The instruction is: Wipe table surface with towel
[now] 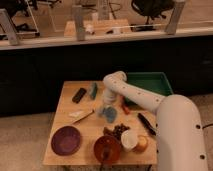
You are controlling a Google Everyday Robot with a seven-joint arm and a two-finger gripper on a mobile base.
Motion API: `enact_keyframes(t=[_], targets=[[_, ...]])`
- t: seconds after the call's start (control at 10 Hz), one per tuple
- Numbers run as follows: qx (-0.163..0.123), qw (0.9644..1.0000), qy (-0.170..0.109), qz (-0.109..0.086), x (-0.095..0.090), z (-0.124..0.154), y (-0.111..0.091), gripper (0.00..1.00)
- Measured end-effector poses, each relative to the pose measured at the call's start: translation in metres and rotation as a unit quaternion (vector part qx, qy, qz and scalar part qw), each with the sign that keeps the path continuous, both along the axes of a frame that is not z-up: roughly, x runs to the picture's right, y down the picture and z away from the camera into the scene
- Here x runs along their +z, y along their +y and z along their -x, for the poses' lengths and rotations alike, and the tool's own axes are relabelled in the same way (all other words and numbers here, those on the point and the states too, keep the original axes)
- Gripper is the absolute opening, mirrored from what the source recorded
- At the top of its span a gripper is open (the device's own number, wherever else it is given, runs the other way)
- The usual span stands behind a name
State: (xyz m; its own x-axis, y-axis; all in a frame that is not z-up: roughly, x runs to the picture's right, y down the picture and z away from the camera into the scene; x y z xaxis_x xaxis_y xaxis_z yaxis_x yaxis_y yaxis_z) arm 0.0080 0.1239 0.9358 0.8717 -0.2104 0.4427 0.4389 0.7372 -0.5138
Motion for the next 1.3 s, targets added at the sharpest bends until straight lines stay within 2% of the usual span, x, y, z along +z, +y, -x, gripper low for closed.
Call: enact_keyframes(t=[0.3, 0.4, 0.5, 0.6, 0.9, 1.1, 1.3], targets=[[0.0, 1.0, 0.0, 0.0, 0.0, 0.0001, 0.0, 0.47], [0.0, 1.0, 0.0, 0.0, 0.0, 0.0001, 0.0, 0.54], [0.0, 1.0, 0.0, 0.0, 0.0, 0.0, 0.0001, 0.55], [0.0, 1.0, 0.0, 0.0, -0.0002, -0.0002, 0.0001, 0.51], [0.0, 1.0, 0.0, 0.001, -0.0007, -0.0008, -0.0001, 0.2], [-0.001, 1.0, 0.0, 0.0, -0.0011, -0.001, -0.0005, 0.03], [-0.008, 0.9999, -0.006, 0.003, -0.0007, 0.001, 0.0008, 0.0]])
